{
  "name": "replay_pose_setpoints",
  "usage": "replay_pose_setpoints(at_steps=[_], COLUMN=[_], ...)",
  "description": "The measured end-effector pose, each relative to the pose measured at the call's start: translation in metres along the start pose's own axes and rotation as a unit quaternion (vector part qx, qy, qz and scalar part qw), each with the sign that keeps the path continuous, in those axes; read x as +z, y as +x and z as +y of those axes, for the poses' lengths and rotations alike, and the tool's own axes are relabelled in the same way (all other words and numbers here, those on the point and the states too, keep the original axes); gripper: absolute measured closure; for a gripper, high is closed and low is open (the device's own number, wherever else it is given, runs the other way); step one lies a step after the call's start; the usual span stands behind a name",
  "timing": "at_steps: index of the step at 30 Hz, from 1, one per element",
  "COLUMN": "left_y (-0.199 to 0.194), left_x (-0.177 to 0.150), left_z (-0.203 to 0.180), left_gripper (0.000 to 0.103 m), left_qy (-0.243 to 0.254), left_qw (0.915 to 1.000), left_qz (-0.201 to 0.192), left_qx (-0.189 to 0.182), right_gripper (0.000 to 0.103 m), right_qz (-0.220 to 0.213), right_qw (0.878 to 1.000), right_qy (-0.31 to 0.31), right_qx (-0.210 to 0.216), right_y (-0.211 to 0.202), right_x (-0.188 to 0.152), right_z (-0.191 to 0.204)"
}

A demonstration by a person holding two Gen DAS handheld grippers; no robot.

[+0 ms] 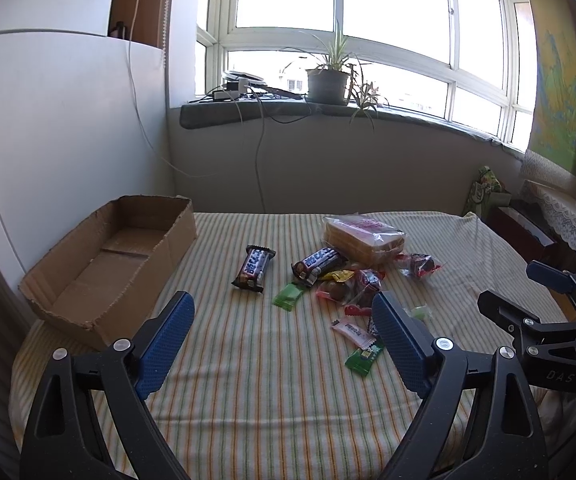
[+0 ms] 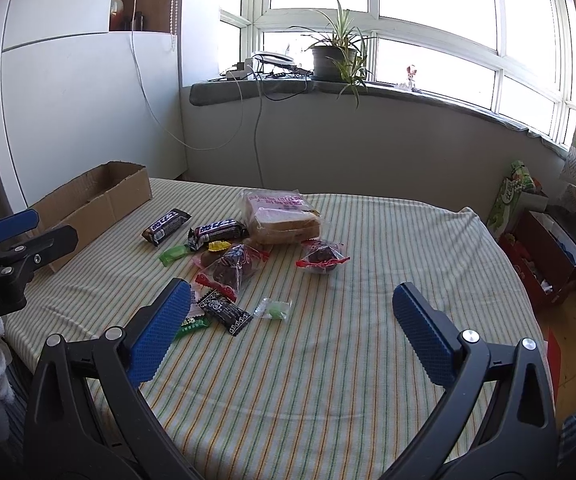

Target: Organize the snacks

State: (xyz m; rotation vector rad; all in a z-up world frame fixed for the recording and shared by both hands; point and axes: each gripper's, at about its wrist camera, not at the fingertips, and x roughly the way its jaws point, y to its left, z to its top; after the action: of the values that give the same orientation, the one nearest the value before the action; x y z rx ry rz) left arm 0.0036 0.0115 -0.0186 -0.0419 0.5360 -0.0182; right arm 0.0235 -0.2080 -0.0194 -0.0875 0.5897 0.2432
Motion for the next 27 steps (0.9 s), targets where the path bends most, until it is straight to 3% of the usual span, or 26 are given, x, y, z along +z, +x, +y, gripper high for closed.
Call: replay_pose_setpoints(at_steps=[9, 12, 22, 25, 27], left_y=[0.007, 0.011, 0.023, 0.029, 0.033], left_x=[-0.002, -0.005, -0.018, -0.022, -0.024], left_z=[-0.002, -0.001, 0.007, 0.01, 0.008], left_gripper=[0.016, 0.017, 0.03, 0.034, 0.04], left_qy=[0.001, 0.0, -0.018, -0.033, -0.037], left_qw=[0.9999, 0.9998, 0.998, 0.9957, 0.994], left_qz=[0.011, 0.018, 0.051, 0.068, 0.077], left_qx=[-0.004, -0.01, -0.033, -0.054, -0.069], right_gripper=[0.004, 0.01, 0.019, 0.022, 0.03], right_qz=[0.018, 0.029, 0.074, 0.086, 0.095], right_qw=[1.0, 0.999, 0.993, 0.991, 0.99], right_qy=[0.002, 0.004, 0.017, 0.016, 0.01], right_qx=[0.022, 0.037, 0.087, 0.099, 0.108], right_y=[0.009, 0.013, 0.035, 0.04, 0.046], right_x=[-0.004, -0.005, -0.014, -0.016, -0.017], right_z=[-0.002, -0.003, -0.014, -0.015, -0.013])
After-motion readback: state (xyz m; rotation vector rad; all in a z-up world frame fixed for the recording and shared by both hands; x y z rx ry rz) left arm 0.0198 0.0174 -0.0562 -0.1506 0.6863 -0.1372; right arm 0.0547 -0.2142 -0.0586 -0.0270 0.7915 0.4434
